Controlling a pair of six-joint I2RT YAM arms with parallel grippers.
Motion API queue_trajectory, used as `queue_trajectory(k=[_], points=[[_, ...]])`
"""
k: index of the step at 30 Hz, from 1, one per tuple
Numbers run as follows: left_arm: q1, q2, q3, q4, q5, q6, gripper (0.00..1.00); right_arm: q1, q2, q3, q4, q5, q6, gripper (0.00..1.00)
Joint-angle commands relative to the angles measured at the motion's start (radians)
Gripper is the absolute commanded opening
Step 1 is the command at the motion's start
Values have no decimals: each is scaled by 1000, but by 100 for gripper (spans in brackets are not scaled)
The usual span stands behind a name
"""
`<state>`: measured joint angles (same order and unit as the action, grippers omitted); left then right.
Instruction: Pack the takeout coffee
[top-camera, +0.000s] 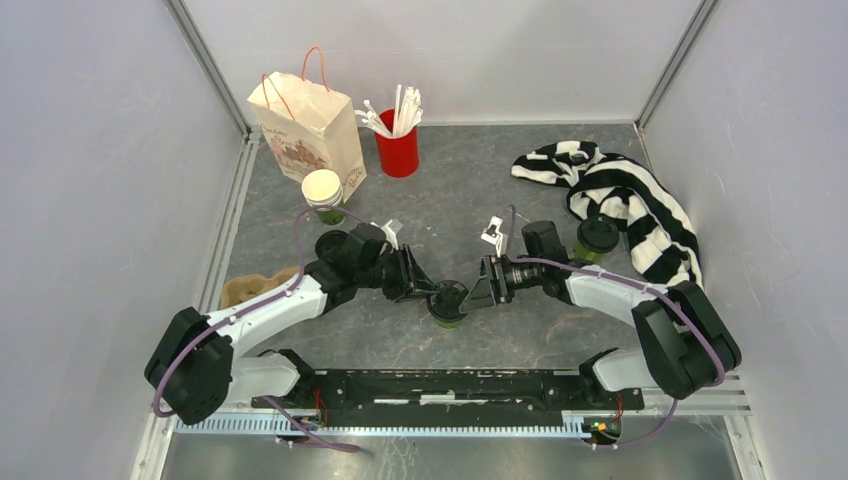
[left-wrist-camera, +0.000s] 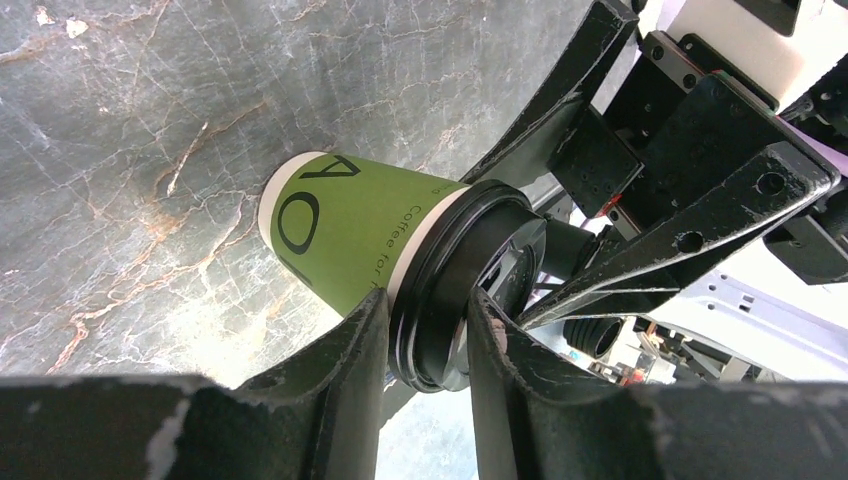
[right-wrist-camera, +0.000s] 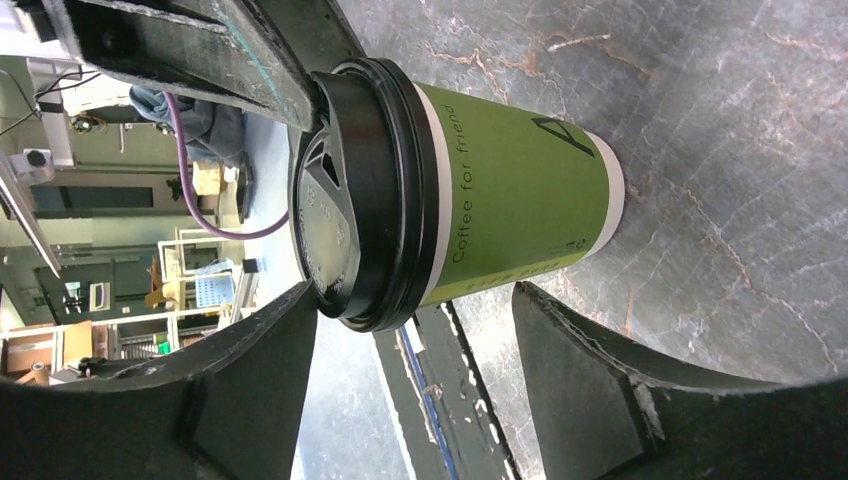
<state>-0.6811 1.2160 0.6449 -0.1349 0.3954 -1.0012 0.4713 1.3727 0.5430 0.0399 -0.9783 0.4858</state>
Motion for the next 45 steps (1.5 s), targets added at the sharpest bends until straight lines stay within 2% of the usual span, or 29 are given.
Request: queue_trajectory(k=[1, 4, 7, 9, 13, 17, 22, 26, 30, 31, 34, 39, 45], points=[[-1, 1, -87, -52, -54, -9, 39, -9, 58, -103, 66, 87, -86, 74], [-1, -16, -166, -41, -81, -26, 39, -31, 124, -163, 80, 183, -155, 72], [-1, -45, -225, -24, -78, -35, 38, -45, 185, -186, 111, 214, -181, 70], [-1, -70, -229, -34, -81, -29, 39, -44, 180, -185, 115, 235, -184, 70], [-1, -111, -184, -72, -74, -16, 40, -40, 118, -99, 2, 205, -180, 71], [-1, -138, -117, -70, -27, -22, 47, -34, 11, 23, -141, 162, -159, 81], [-1, -145, -61, -49, 14, -25, 59, -30, -54, 97, -182, 101, -109, 92], [0, -173, -51, -54, -10, -37, 66, -21, -69, 58, -150, 82, -86, 91], [1, -244, -70, -76, -78, -77, 74, -20, -112, -28, 12, 55, 45, 82], [2, -263, -76, -94, -100, -88, 73, -21, -118, -41, 40, 57, 75, 79], [16, -302, -108, -122, -132, -122, 60, -22, -133, -69, 100, 59, 132, 72], [32, -262, -140, -44, -58, -129, 48, -20, -119, -64, 107, 59, 136, 66], [31, -198, -123, -12, -31, -103, 45, -14, -87, -63, 121, 61, 144, 59]])
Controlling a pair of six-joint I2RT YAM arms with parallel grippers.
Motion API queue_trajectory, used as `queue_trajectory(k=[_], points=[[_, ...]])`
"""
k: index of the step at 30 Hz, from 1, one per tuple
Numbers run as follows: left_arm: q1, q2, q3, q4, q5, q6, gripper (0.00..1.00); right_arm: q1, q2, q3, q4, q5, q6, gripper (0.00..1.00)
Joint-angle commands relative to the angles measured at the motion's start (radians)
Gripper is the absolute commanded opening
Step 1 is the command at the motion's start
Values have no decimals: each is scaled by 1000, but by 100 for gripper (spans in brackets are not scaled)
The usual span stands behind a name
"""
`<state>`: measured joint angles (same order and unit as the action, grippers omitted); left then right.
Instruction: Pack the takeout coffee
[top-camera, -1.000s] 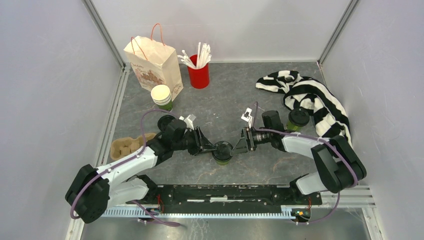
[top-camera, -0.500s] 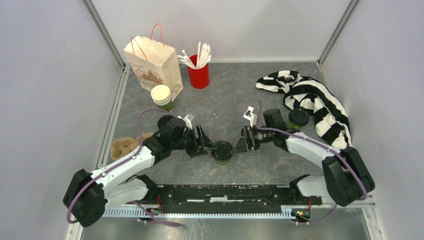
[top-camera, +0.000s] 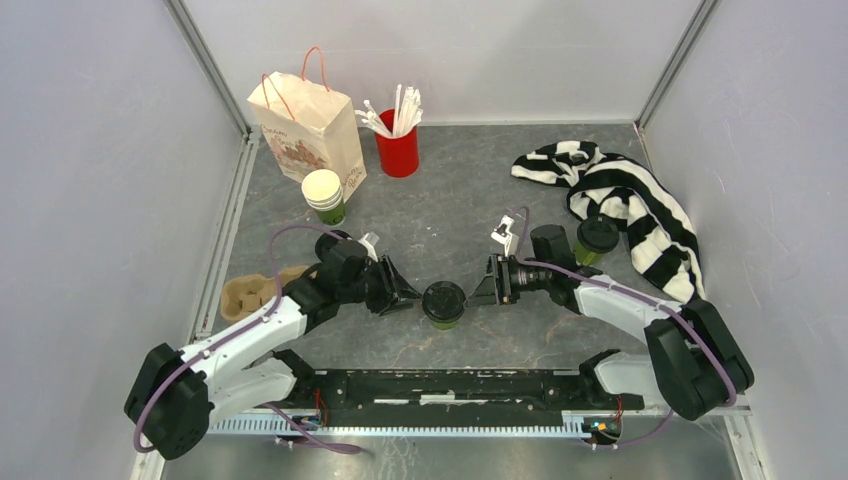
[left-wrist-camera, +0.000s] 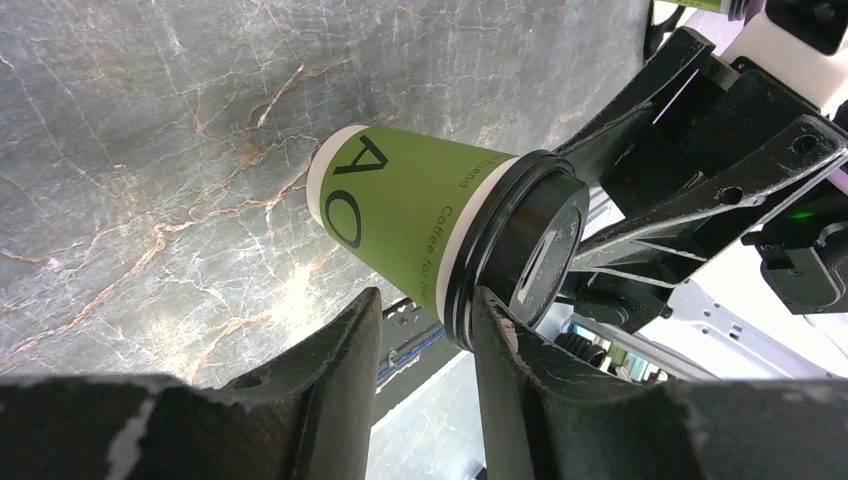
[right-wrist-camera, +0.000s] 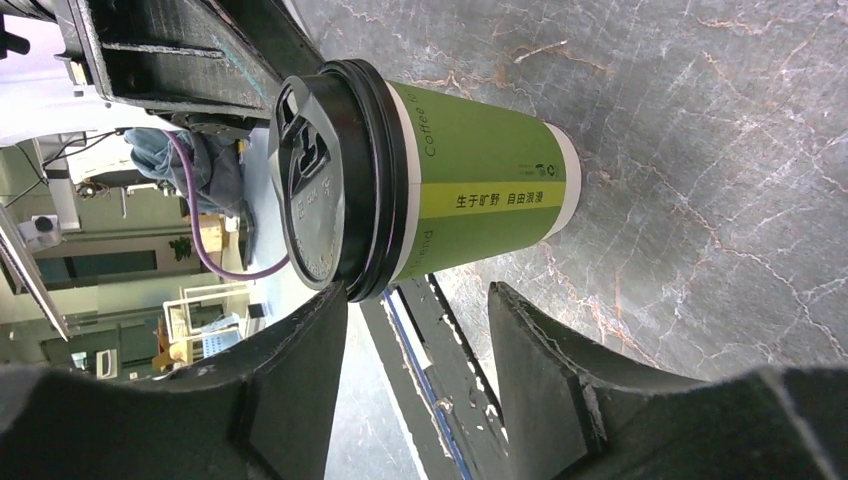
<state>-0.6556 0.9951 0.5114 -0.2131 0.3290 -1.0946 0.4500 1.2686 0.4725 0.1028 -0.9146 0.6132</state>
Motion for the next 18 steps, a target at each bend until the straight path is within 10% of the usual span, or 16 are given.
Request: queue_trajectory(k=[1, 18], points=[[5, 29, 13, 70, 38, -5, 45, 7, 21, 8, 59, -3, 17, 59], [4, 107, -3, -97, -19, 52, 39, 28, 98, 6, -67, 160, -27, 55]])
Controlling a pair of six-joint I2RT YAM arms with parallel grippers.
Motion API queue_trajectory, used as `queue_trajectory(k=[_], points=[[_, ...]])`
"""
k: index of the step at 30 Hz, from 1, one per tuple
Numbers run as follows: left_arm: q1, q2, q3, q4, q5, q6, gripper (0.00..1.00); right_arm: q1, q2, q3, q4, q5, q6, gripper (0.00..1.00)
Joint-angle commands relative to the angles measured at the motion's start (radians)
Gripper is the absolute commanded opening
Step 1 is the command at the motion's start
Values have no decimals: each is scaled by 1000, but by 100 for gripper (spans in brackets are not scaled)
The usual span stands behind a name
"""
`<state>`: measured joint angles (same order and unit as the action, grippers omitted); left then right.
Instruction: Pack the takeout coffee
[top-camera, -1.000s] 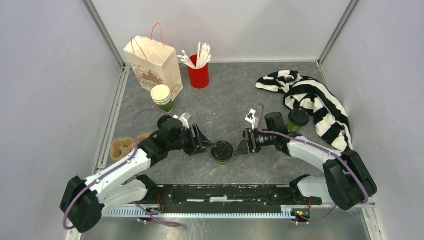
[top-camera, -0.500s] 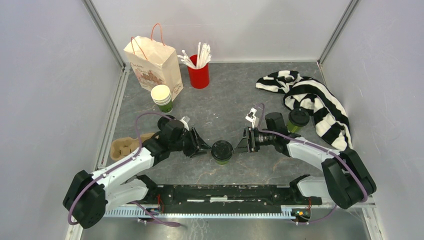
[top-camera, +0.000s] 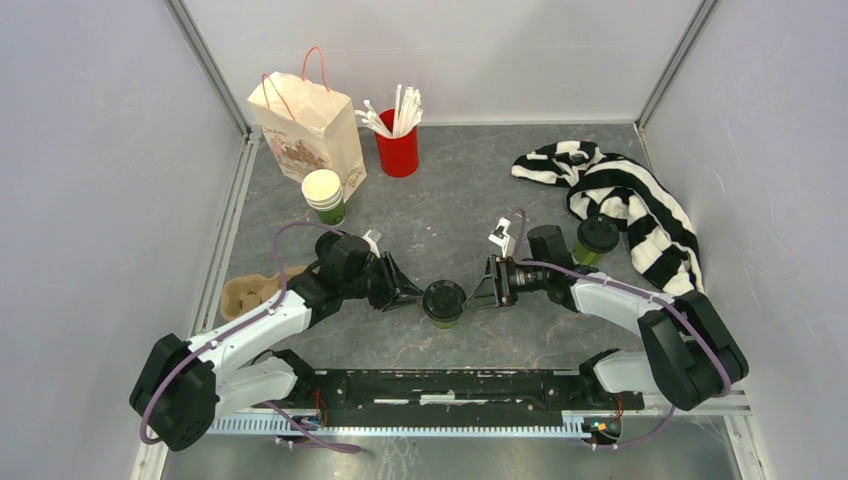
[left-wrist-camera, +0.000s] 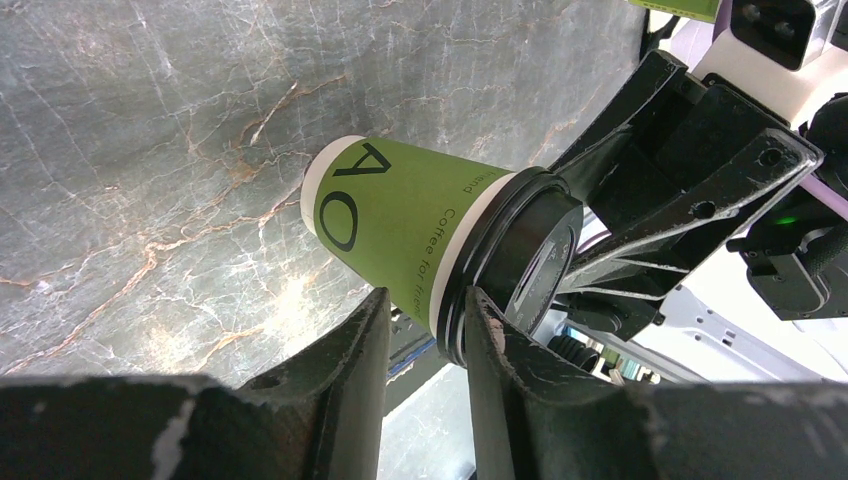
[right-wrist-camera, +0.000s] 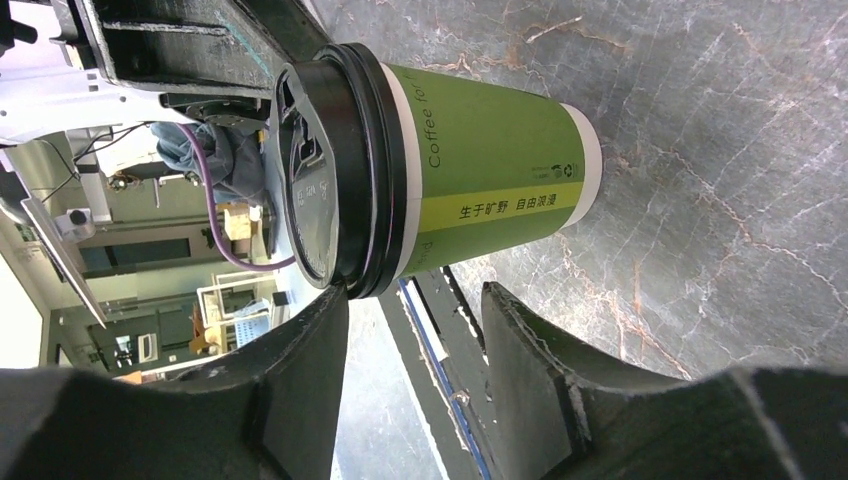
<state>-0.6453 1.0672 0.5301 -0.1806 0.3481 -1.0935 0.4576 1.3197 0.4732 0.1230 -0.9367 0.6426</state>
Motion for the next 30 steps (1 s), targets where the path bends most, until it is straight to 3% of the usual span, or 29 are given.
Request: queue_trajectory(k=[1, 4, 11, 14, 20, 26, 30], points=[[-8, 36, -28, -143, -46, 52, 39, 20, 60, 8, -144, 234, -76, 53], [-10, 34, -57, -168, -64, 51, 37, 33, 86, 2, -251, 375, -126, 53], [-10, 54, -110, -165, -75, 69, 36, 46, 139, -44, -294, 578, -187, 50], [-10, 25, -77, -163, -63, 87, 37, 50, 75, -9, -314, 502, -200, 52], [-9, -1, 67, -178, -57, 147, 44, 54, -55, 173, -372, 281, -199, 68], [-9, 26, 165, -233, -62, 199, 49, 59, -84, 301, -496, 266, -246, 76], [-8, -4, 224, -300, -93, 218, 58, 104, -80, 402, -607, 351, -328, 90]])
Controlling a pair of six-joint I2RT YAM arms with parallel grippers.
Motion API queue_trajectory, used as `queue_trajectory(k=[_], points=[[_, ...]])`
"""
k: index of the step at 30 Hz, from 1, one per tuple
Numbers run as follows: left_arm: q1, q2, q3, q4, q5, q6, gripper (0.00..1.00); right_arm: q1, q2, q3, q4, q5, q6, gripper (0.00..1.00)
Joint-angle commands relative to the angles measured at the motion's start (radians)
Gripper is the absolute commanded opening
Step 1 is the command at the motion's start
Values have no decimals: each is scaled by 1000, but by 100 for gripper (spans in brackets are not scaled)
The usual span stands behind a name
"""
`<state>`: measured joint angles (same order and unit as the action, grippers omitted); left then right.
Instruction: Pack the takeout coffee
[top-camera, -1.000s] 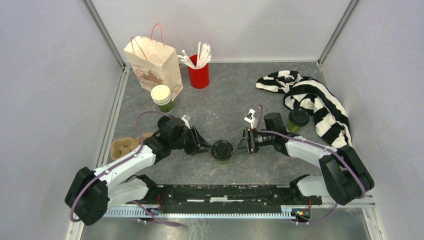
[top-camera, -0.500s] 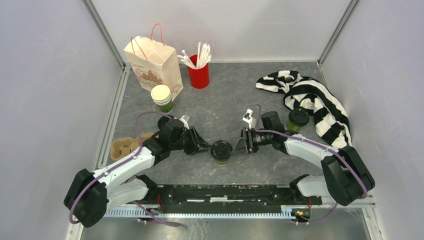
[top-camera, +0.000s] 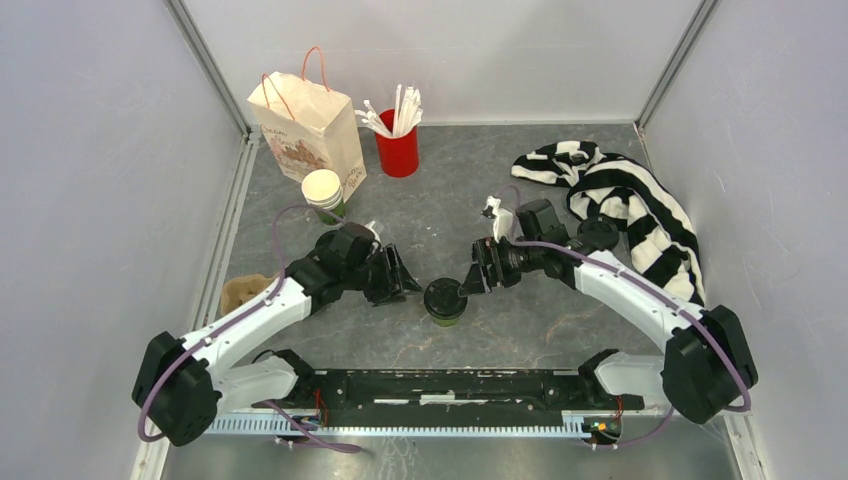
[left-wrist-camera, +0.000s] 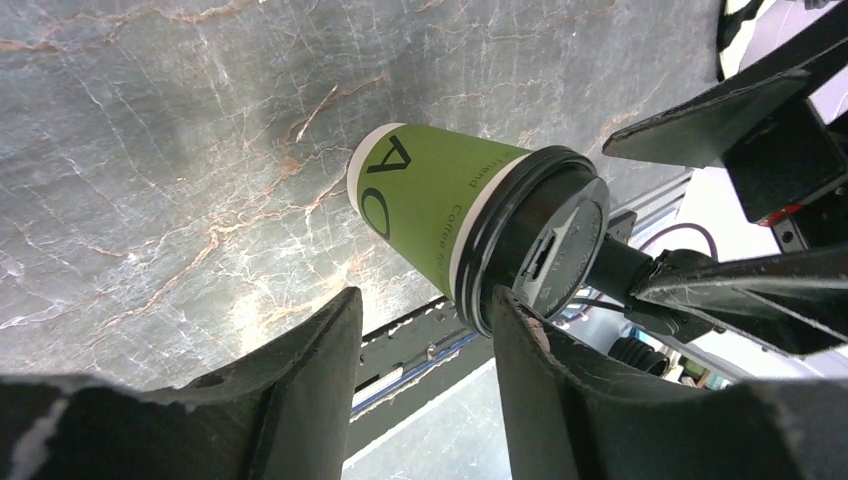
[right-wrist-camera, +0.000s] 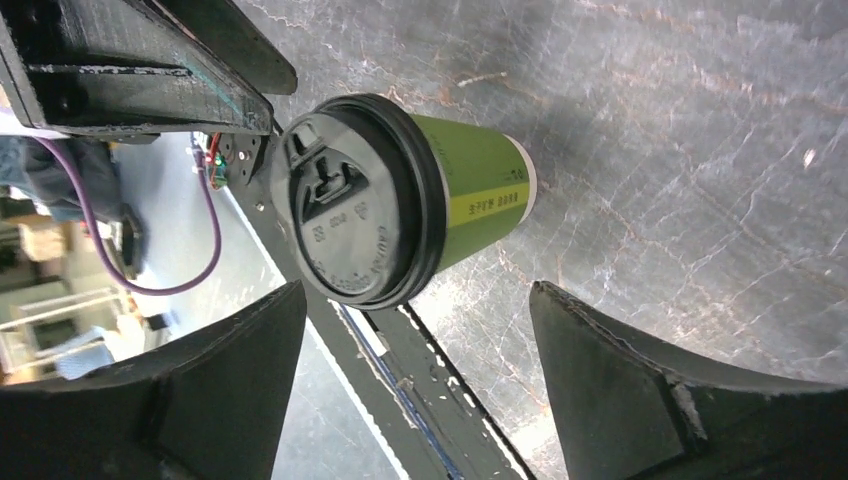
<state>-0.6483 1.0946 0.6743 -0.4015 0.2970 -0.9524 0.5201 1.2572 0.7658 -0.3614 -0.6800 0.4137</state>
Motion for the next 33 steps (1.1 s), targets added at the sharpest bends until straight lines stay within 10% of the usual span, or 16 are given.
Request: queue_trajectory(k=[1, 14, 33], points=[[-5, -42, 88, -92, -47, 80, 61, 64, -10, 141, -155, 130, -120, 93], [-4, -236, 236, -306, -238, 105, 86, 414, 262, 578, -499, 699, -236, 98], [-4, -291, 217, -338, -245, 75, 88, 550, 342, 606, -481, 743, -215, 98]])
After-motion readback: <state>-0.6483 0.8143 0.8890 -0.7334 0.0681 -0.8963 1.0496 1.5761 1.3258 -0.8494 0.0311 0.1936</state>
